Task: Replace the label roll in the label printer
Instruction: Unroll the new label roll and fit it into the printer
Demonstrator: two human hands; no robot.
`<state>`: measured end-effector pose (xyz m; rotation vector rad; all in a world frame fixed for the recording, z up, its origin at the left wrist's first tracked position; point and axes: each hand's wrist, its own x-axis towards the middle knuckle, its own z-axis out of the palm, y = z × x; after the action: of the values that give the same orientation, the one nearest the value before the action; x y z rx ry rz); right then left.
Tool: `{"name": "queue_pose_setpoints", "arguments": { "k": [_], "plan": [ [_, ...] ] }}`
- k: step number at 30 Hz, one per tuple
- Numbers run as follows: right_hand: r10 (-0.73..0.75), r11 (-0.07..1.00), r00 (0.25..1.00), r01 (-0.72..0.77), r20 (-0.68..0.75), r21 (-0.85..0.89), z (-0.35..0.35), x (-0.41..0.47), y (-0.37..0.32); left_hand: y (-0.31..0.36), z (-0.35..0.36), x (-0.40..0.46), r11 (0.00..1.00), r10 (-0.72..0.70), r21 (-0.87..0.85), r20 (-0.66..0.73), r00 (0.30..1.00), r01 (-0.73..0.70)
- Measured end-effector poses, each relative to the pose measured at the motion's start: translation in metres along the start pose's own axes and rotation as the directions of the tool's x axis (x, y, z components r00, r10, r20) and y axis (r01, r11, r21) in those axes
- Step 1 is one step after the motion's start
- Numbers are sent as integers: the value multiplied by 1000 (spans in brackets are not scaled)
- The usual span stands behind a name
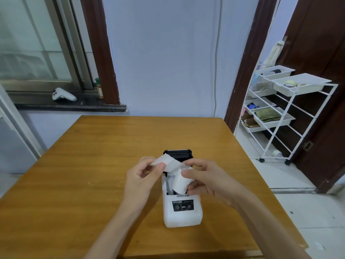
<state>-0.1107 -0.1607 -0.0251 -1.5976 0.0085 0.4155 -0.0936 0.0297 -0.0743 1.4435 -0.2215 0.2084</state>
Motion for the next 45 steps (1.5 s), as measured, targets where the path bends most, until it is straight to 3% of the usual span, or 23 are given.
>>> {"name": "queue_pose_setpoints", "arguments": {
  "k": [9,22,26,32,38,42,45],
  "plan": [
    [-46,971,999,50,21,-233,0,-2,-1,1,1,0,1000,-10,-4,15,1000,10],
    [-60,952,998,56,-3,-301,1,-2,0,11,6,3,1000,7,-3,-6,1000,-7],
    [-72,963,997,61,-31,-264,2,-4,2,12,8,3,1000,-14,-10,8,1000,14],
    [-125,984,984,107,-126,-142,7,-2,4,9,13,0,982,-179,76,65,982,174],
    [-128,990,984,119,-125,-78,10,-1,2,11,15,-1,978,-185,99,7,983,183],
    [-125,992,984,122,-124,-35,12,-2,5,13,13,-1,954,-237,200,50,970,223],
    [-130,991,984,128,-125,-25,13,-1,6,17,13,-1,947,-283,181,67,957,267]
  ]
}}
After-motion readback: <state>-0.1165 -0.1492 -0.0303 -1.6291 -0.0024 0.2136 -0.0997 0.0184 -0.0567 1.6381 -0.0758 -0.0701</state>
